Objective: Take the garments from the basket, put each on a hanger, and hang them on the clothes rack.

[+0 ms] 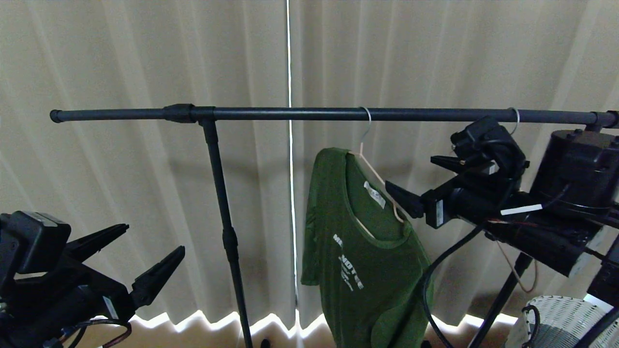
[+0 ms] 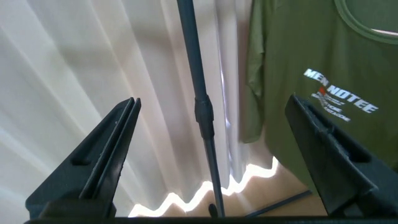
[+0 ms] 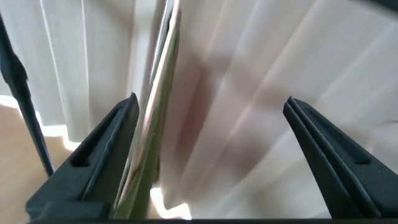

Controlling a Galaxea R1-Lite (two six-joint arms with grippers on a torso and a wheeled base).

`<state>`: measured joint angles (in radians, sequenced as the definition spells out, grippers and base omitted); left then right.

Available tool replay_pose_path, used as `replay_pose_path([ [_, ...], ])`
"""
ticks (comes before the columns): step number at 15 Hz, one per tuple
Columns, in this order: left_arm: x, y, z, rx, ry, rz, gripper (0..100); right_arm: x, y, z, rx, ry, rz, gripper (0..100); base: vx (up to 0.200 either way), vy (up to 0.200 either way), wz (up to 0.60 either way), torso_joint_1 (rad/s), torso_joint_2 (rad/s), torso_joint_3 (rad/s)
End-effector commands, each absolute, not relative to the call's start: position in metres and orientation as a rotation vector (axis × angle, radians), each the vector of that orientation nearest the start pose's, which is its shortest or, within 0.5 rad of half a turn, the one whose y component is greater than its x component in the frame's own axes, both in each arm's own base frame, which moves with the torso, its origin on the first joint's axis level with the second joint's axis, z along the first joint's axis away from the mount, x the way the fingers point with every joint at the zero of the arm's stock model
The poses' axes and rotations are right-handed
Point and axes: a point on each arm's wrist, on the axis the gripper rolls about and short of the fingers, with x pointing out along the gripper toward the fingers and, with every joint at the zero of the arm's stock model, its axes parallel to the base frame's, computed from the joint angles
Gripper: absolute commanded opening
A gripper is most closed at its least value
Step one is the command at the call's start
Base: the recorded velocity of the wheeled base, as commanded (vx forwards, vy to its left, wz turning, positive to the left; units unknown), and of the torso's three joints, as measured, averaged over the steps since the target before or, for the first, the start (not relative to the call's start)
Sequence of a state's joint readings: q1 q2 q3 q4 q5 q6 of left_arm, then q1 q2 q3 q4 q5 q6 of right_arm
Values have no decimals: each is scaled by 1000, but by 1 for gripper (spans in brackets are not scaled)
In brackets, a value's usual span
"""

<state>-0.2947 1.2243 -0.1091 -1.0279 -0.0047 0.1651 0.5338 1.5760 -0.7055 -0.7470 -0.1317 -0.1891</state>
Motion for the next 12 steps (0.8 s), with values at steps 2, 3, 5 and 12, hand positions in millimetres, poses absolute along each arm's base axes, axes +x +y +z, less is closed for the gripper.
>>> replay_pose_path([
  [2,137,-42,151,179,52,-305,100,211,118,215,-176,32,397,100,0,0,0,0,0,0],
  [3,137,-42,150,187,53,-305,100,204,110,214,-150,39,376,100,0,0,0,0,0,0],
  [5,136,-41,148,198,59,-305,100,202,99,206,-148,65,338,100,0,0,0,0,0,0],
  [12,130,-39,147,223,49,-303,100,188,73,191,-209,108,251,100,-200,0,0,1,1,3],
])
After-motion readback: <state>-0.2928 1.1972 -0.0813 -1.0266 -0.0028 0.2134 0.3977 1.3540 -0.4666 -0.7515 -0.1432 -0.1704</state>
